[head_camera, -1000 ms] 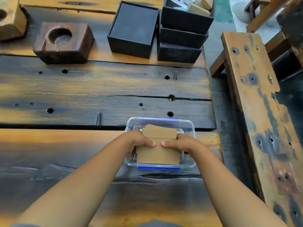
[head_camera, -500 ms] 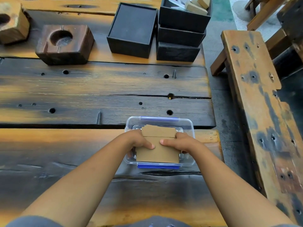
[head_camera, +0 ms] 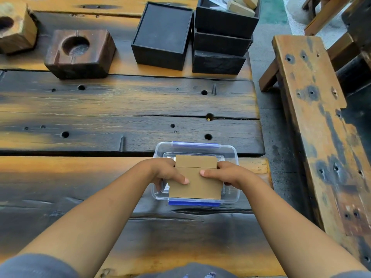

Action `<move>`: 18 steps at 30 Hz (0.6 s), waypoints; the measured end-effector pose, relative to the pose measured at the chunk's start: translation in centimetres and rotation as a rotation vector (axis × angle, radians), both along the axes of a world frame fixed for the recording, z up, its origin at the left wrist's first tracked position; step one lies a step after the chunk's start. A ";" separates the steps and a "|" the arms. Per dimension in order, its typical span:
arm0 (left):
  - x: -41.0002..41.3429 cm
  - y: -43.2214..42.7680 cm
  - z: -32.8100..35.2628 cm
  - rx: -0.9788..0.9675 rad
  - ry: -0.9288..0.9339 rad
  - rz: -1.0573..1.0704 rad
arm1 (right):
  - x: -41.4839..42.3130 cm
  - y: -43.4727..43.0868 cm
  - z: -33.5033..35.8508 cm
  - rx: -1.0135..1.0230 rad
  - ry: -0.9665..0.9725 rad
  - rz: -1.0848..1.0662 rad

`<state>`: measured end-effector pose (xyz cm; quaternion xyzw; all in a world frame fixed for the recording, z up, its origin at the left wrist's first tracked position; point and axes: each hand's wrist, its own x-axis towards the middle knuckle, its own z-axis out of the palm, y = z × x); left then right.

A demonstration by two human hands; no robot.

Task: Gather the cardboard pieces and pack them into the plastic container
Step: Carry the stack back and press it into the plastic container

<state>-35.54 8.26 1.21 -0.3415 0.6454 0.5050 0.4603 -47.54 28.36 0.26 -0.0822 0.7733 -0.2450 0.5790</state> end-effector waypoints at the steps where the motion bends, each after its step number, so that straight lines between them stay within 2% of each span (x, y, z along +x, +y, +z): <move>1: 0.1 -0.1 0.0 0.009 -0.003 -0.017 | -0.1 0.0 -0.1 -0.006 -0.016 0.002; 7: -0.3 0.8 -0.2 -0.106 0.011 -0.136 | -0.4 -0.2 -0.3 0.070 0.019 0.054; 12: -0.7 0.8 -0.3 -0.108 -0.015 -0.189 | -0.9 -0.7 0.3 0.163 -0.122 0.130; 18: -0.9 0.5 -0.5 -0.137 -0.022 -0.240 | -0.5 -1.0 -0.1 0.201 -0.043 0.168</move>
